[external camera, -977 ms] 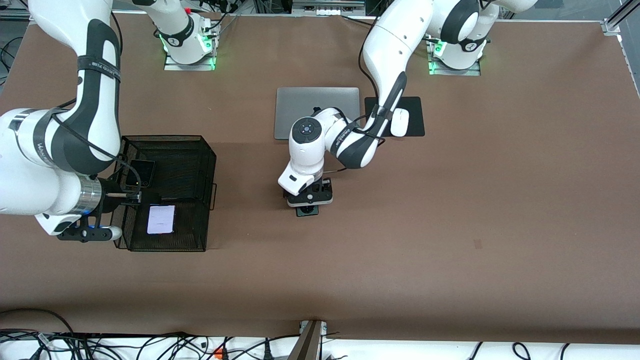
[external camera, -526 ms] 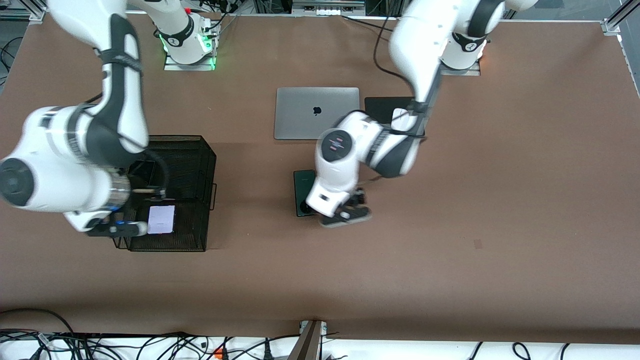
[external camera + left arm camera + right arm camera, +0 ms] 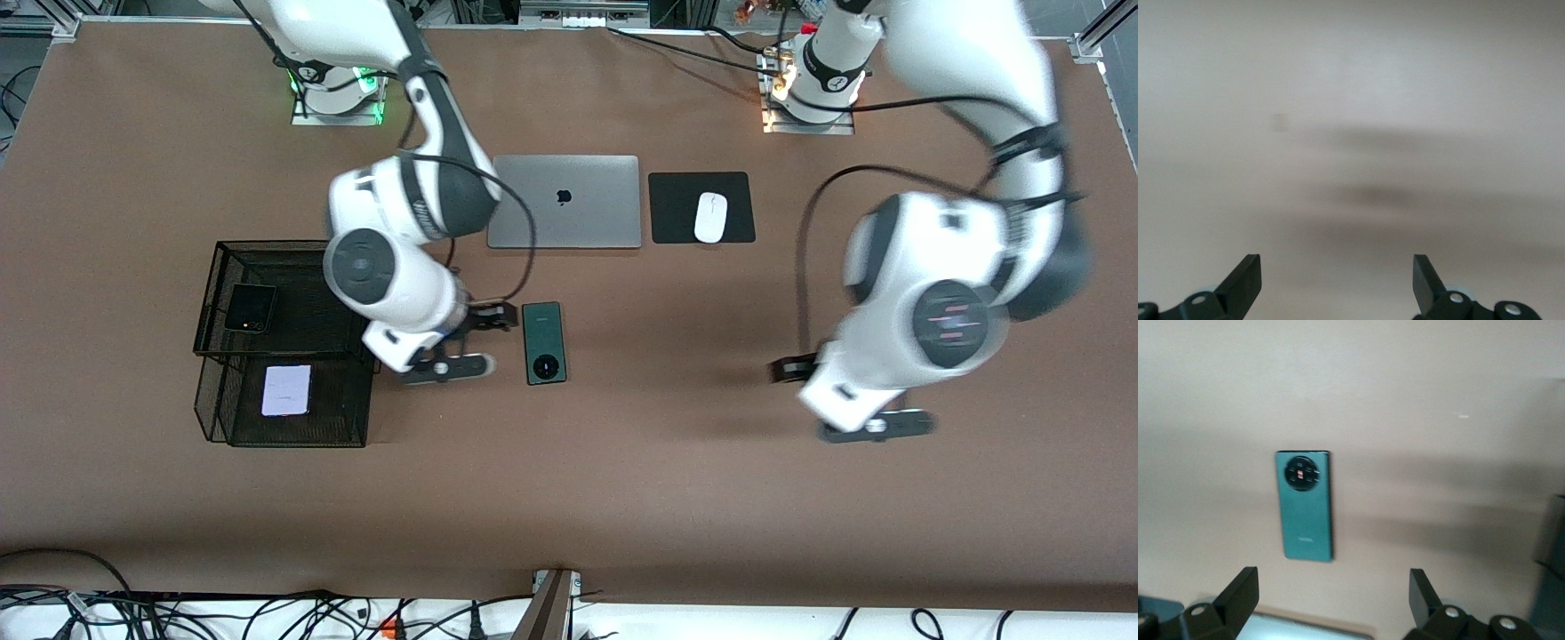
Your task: Place phones with both arms
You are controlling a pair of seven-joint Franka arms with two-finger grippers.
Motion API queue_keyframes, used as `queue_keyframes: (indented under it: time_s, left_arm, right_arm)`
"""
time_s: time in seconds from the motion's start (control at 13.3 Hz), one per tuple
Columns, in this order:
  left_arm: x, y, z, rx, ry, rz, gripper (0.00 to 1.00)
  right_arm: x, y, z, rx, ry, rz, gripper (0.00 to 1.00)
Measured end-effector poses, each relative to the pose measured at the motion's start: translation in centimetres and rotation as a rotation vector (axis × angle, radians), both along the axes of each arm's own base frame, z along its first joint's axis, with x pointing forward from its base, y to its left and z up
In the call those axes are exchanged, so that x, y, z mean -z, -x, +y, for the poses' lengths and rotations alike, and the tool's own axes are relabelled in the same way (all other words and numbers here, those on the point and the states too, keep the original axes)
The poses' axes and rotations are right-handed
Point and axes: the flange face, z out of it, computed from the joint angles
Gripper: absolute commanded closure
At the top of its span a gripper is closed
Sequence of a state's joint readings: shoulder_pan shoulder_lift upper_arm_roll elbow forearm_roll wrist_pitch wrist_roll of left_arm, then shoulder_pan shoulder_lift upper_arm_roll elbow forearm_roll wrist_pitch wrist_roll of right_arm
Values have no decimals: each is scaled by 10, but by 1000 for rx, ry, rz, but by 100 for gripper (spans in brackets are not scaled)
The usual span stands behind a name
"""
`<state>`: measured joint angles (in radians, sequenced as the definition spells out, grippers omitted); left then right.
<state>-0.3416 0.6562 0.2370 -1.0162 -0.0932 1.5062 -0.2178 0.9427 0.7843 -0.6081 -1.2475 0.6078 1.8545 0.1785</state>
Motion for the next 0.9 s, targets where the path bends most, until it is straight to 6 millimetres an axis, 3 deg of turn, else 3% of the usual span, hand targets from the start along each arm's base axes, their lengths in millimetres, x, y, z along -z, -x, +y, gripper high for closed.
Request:
queue_keyframes:
  time_s: [0.23,0.38,0.68,0.9]
  left_arm:
    - [-70,23,95,85,56,31,0]
    - [-96,38,128,124,81,42,0]
    - [-131,72,147,200,68,78,0]
    - [-153,100,154,234,89,73,0]
  right_arm:
    - [61,8,38,-19,7,-81,1]
    - [99,14,56,-36,14,-144,0]
    - [158,32,77,-71,50,-212,0]
    - [173,40,76,-77,67,-210,0]
